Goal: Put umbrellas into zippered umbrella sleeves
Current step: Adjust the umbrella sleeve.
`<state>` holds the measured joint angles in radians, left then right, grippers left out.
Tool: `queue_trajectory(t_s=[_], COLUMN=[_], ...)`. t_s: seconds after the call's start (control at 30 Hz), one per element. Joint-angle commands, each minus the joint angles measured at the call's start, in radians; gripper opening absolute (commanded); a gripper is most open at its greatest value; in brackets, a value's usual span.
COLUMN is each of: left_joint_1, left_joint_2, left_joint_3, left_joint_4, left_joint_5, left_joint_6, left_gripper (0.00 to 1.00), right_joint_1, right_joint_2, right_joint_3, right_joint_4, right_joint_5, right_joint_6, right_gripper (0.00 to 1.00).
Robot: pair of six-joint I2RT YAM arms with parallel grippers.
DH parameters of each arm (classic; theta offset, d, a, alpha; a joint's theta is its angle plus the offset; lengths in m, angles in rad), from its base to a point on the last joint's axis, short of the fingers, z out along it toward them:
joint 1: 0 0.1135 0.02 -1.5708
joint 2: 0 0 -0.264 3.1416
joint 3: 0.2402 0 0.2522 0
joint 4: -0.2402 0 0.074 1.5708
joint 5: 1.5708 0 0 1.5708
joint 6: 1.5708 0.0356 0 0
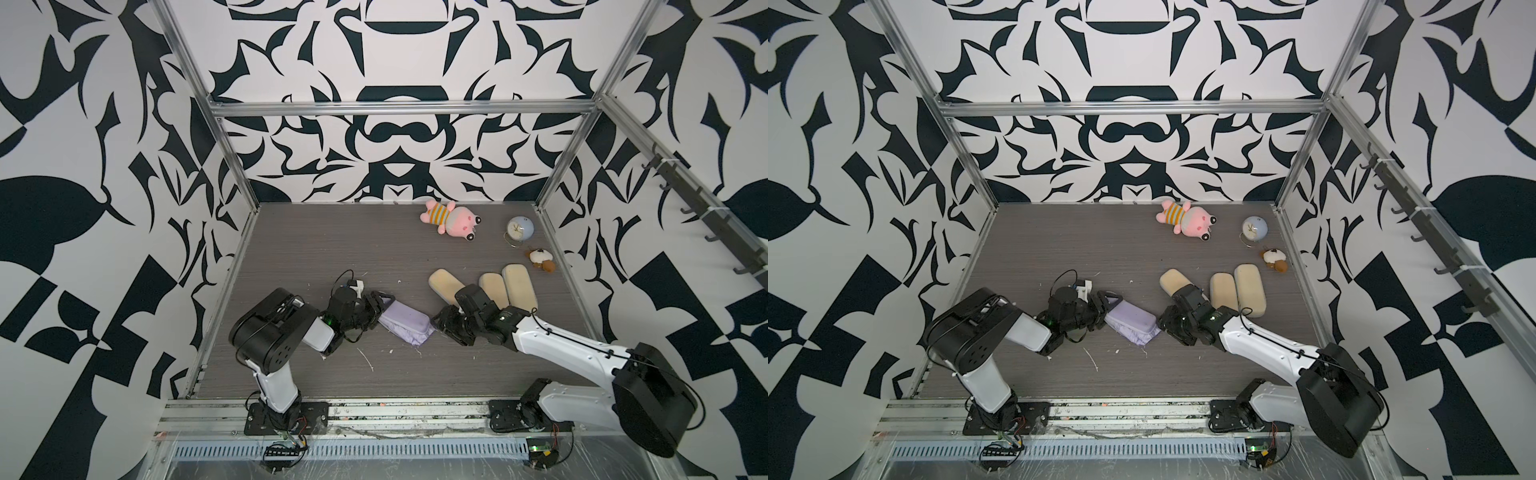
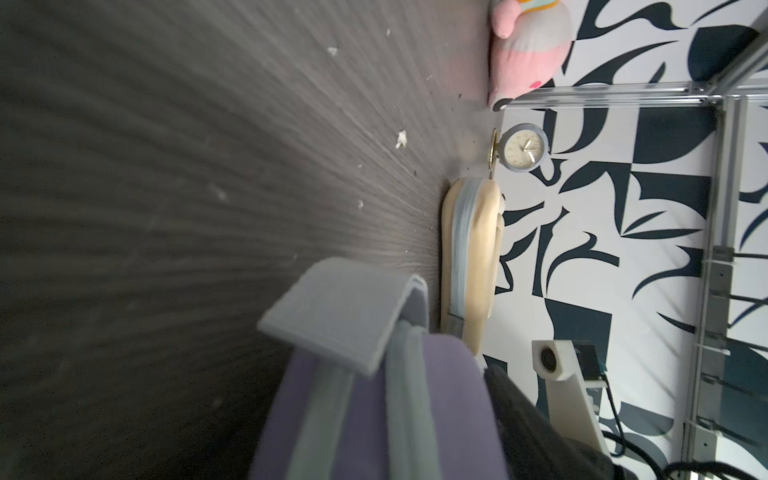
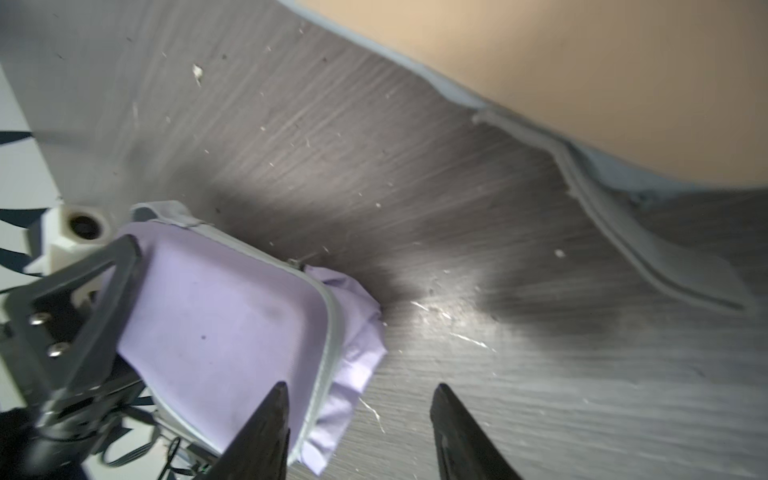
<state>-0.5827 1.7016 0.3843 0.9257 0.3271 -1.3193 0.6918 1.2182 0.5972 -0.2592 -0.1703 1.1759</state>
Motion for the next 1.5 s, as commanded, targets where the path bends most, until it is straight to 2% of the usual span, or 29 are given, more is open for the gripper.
queue_trajectory(t_s=[0.0, 0.2, 0.43, 0.8, 1.1, 1.2, 1.23, 1.3, 1.33, 1.4, 1.47], left_joint_1=[0.004, 0.010, 0.027, 0.027, 0.005, -0.003, -0.005, -0.008, -0.010, -0.021, -0.039], left_joint_2=[-0.076, -0.134, -0.066, -0.015, 0.037, 0.061, 0.065, 0.062, 0.057, 0.048, 0.046], left_joint_3=[-0.031, -0.002, 0.014, 0.019, 0.043, 0.049, 0.045, 0.032, 0.024, 0.017, 0.022], left_joint_4=[-0.292, -0.446, -0.405, -0.347, -0.292, -0.256, -0.244, -0.216, -0.203, -0.181, -0.162], left_joint_5=[-0.030, -0.054, 0.000, 0.044, 0.087, 0.099, 0.101, 0.098, 0.095, 0.095, 0.100], left_joint_6=[0.071, 0.124, 0.163, 0.158, 0.163, 0.153, 0.144, 0.128, 0.122, 0.111, 0.104], left_gripper=[0.72, 0.75, 0.60, 0.58, 0.52, 0.50, 0.49, 0.49, 0.49, 0.51, 0.53], right_joint_1=[0.022, 0.023, 0.023, 0.038, 0.083, 0.090, 0.090, 0.092, 0.094, 0.103, 0.120], right_joint_2=[0.003, 0.051, 0.156, 0.248, 0.267, 0.313, 0.327, 0.325, 0.313, 0.280, 0.252], right_joint_3=[0.045, 0.052, 0.063, 0.074, 0.073, 0.015, -0.006, -0.022, -0.026, -0.038, -0.038], right_joint_4=[-0.028, 0.108, 0.244, 0.407, 0.645, 0.824, 0.887, 0.945, 0.954, 0.950, 0.931], right_joint_5=[0.039, -0.001, -0.067, -0.129, -0.183, -0.169, -0.165, -0.147, -0.131, -0.068, 0.008], right_joint_6=[0.007, 0.040, 0.054, 0.106, 0.278, 0.371, 0.408, 0.442, 0.448, 0.438, 0.403], right_gripper=[0.57, 0.67, 0.67, 0.59, 0.55, 0.54, 0.52, 0.39, 0.38, 0.44, 0.56])
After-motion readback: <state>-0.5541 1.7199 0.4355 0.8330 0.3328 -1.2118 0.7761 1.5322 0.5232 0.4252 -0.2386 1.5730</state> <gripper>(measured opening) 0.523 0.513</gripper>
